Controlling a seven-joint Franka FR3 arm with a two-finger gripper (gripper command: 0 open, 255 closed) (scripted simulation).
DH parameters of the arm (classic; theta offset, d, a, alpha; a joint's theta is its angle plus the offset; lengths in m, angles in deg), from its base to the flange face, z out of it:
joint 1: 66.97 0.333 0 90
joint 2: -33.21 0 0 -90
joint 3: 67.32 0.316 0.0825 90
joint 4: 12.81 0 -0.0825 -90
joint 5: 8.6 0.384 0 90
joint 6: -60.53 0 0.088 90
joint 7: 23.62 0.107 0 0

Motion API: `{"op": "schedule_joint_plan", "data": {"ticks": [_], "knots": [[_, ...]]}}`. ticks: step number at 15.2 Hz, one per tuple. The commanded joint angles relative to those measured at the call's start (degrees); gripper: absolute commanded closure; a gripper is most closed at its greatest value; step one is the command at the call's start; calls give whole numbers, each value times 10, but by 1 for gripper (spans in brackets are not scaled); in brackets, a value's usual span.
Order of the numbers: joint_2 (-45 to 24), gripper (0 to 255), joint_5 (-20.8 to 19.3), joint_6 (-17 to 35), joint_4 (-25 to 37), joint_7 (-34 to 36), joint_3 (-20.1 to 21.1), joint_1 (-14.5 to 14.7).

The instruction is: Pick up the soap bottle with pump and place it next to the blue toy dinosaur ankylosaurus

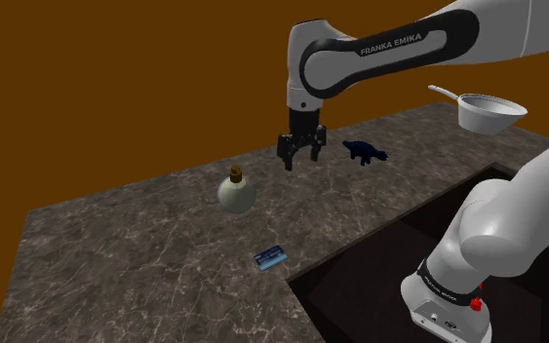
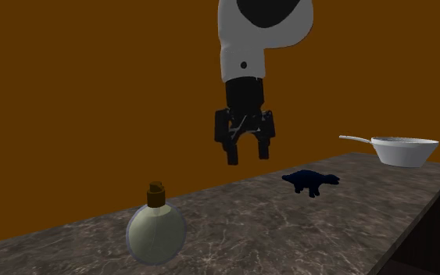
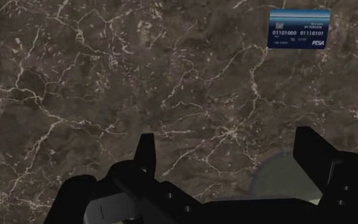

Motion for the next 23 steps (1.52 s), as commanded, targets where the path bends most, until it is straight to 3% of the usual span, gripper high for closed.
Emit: {"op": "schedule_joint_plan", "data": {"ticks": [1,8,15,23], "knots": [[-38,0,-6,18,30,22,12,4],[-179,0,-47,62,153,94,37,17],[-325,0,-103,66,316,160,42,45],[-343,0,-108,118,282,163,40,46]]}}
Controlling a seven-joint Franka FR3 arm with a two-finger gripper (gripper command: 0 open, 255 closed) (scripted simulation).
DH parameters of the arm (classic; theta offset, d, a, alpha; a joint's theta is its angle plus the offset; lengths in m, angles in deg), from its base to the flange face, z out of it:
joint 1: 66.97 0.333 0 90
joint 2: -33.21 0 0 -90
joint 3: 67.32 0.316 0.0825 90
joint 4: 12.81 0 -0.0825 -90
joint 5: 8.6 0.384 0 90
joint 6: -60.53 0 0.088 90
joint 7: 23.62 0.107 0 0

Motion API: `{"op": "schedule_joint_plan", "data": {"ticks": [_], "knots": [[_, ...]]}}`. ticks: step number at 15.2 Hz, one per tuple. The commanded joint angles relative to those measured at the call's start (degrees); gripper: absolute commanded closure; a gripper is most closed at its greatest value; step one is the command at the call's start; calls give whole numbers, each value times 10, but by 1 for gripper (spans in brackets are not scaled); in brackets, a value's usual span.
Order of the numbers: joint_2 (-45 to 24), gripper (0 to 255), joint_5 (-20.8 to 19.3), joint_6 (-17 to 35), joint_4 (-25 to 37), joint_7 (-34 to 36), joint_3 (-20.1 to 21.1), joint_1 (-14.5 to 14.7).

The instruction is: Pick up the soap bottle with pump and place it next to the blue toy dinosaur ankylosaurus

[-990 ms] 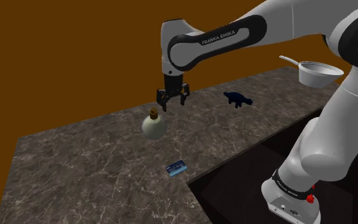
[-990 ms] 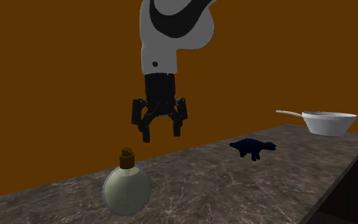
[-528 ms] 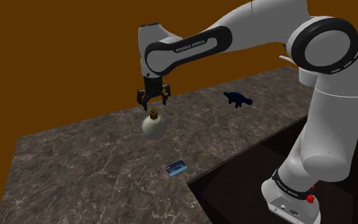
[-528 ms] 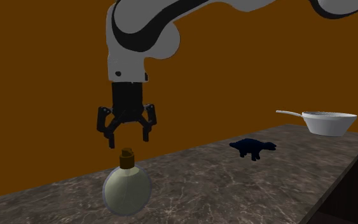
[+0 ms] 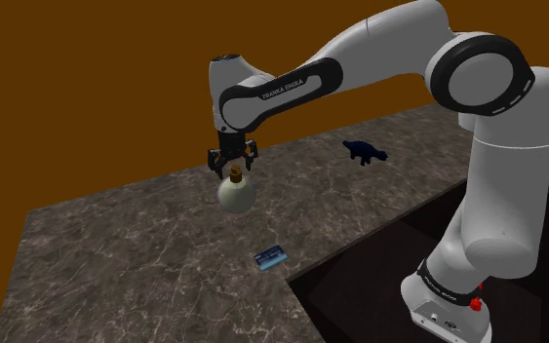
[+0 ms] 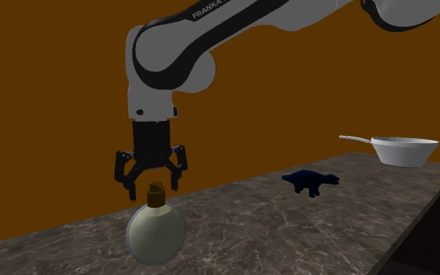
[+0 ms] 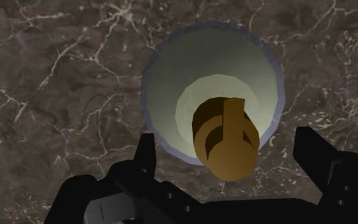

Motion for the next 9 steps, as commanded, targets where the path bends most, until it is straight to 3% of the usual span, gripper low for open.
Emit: {"op": "schedule_joint_plan", "data": {"ticks": [1,8,9], "knots": [[-2,0,-1,5,-3,0,0,0],[-2,0,-1,5,-3,0,0,0],[-2,255,-1,5,-3,0,0,0]]}}
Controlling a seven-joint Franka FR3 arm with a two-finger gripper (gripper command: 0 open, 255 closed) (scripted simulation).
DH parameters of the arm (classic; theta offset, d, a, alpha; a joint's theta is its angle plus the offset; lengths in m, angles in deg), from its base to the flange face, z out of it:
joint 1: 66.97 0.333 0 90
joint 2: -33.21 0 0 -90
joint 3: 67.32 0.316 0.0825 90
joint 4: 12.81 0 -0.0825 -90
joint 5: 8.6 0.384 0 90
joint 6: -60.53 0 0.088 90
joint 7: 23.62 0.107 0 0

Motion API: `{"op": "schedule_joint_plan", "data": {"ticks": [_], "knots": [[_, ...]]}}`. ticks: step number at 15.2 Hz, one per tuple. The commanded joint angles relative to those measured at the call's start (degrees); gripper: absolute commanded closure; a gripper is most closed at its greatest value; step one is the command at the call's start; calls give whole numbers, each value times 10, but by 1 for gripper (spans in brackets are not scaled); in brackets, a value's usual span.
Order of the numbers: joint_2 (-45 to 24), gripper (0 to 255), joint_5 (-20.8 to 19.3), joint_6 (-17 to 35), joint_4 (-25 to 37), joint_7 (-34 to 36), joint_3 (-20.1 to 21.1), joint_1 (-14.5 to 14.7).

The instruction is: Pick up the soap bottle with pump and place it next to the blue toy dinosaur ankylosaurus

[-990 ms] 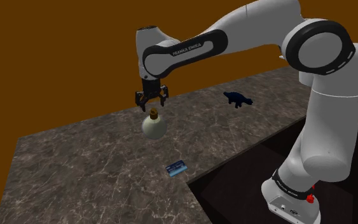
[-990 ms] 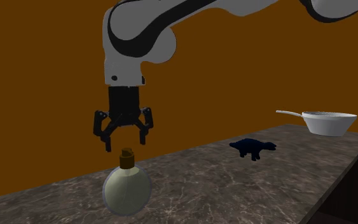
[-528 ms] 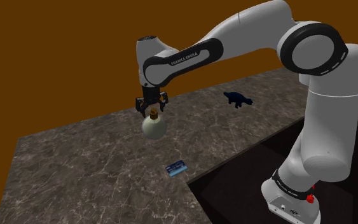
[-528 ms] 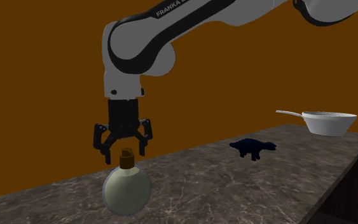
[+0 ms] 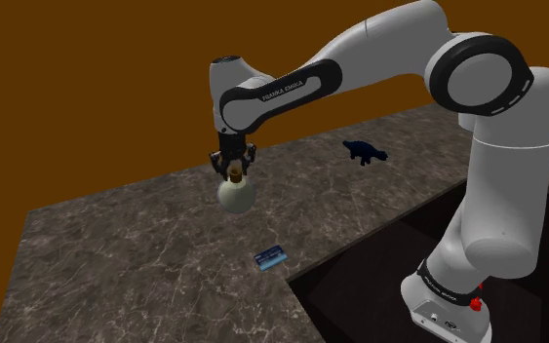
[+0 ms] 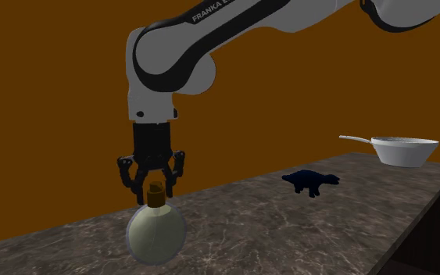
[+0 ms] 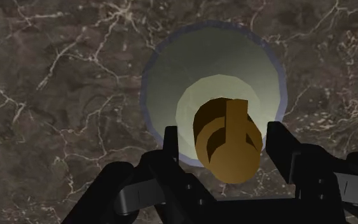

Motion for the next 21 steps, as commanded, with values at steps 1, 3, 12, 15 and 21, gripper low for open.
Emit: {"op": "schedule_joint_plan", "data": {"ticks": [1,3,12,15,21], "knots": [[0,255,0,0,0,0,0,0],[0,255,0,0,0,0,0,0],[8,255,2,-20,12,-2,1,0],[15,255,4,-41,26,-3,2,-1],[26,255,7,-83,57,-6,3,-1]]}}
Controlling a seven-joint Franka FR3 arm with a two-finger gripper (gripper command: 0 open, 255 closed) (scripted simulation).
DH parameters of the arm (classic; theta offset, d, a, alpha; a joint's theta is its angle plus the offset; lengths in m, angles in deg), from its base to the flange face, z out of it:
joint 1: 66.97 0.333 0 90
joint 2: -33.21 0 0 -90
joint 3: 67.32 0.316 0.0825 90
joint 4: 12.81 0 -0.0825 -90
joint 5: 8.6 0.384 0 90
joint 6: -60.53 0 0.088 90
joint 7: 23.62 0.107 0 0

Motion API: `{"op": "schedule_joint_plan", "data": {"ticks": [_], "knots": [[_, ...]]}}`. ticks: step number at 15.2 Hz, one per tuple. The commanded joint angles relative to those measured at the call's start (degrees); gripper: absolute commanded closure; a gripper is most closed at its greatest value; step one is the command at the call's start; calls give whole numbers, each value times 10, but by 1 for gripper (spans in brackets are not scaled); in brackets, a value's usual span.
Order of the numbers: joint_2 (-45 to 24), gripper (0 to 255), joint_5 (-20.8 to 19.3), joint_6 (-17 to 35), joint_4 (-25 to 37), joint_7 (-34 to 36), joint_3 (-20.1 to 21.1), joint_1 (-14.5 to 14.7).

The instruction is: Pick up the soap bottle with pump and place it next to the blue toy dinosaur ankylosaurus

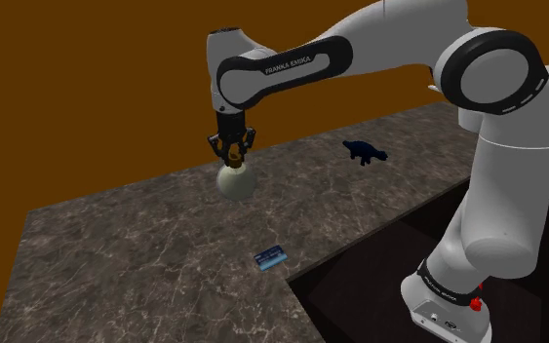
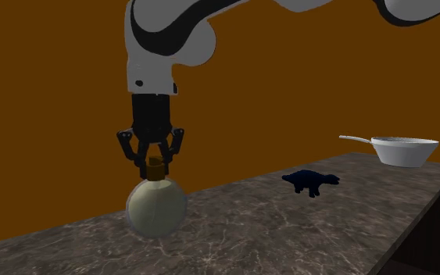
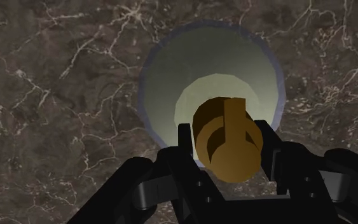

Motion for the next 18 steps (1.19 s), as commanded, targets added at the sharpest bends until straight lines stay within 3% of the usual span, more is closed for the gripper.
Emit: {"op": "schedule_joint_plan", "data": {"ticks": [1,18], "knots": [[2,255,1,-15,13,-1,0,0],[7,255,3,-144,138,-4,2,3]]}}
